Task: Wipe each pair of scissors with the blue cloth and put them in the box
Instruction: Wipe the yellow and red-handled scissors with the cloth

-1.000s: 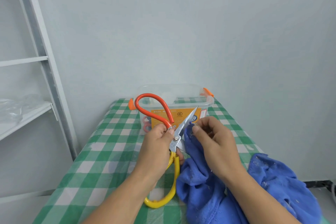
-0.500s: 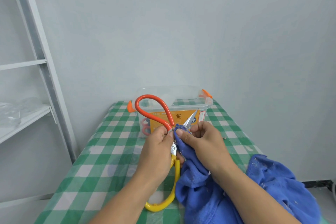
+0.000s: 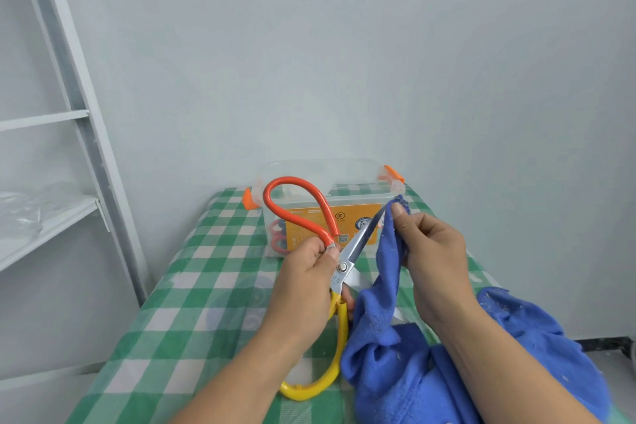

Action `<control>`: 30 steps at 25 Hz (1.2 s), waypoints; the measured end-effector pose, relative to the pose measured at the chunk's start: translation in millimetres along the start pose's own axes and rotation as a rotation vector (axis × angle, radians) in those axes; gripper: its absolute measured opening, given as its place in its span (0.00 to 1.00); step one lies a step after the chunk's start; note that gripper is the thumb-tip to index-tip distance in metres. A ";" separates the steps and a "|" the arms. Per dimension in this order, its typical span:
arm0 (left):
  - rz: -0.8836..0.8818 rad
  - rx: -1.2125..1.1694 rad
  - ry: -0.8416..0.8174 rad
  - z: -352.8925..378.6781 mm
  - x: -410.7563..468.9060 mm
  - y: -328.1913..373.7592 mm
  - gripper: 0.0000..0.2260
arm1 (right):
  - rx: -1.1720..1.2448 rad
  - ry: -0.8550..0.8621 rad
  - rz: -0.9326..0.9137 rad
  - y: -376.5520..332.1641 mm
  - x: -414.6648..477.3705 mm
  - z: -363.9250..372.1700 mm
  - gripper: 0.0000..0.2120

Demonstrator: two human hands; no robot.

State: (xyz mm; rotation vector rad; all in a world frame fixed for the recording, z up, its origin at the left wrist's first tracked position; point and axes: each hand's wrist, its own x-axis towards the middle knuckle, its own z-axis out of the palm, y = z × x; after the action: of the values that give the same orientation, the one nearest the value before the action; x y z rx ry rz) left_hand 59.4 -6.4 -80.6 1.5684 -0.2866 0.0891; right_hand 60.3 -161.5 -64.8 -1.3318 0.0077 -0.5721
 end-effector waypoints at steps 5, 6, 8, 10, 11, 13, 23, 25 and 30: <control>-0.028 -0.111 -0.010 -2.5 -2.1 5.7 0.11 | -0.025 -0.195 0.031 -4.2 -7.9 -3.0 0.20; -0.034 -0.125 -0.012 -3.6 -3.2 6.8 0.11 | -0.062 -0.238 0.035 -3.3 -10.0 -1.8 0.20; -0.039 -0.137 -0.015 -4.5 -4.7 8.6 0.11 | -0.150 -0.305 0.018 -0.9 -13.1 -0.1 0.22; -0.040 -0.133 -0.012 -4.5 -5.0 9.5 0.11 | -0.305 -0.321 -0.092 2.1 -14.7 0.1 0.19; -0.041 -0.132 -0.010 -4.4 -4.2 9.0 0.11 | -0.384 -0.309 -0.159 4.0 -14.9 -0.2 0.18; -0.041 -0.129 -0.007 -4.9 -2.0 7.8 0.11 | -0.495 -0.280 -0.241 7.7 -15.1 1.0 0.17; 0.047 0.036 -0.048 -6.7 0.6 10.0 0.20 | -0.295 -0.226 -0.008 5.1 -11.1 5.6 0.22; 0.058 0.047 -0.061 -5.3 -0.9 11.4 0.20 | -0.221 -0.163 -0.014 1.8 -7.1 1.9 0.23; 0.030 -0.037 -0.097 -2.4 -6.1 8.9 0.11 | -0.081 -0.064 -0.022 -1.8 2.9 -1.7 0.26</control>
State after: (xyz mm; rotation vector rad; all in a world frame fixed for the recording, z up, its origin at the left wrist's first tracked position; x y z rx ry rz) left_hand 51.7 -3.2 -73.4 1.5340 -0.3865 0.0306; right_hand 61.5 -164.4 -62.6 -1.4304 -0.0365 -0.5518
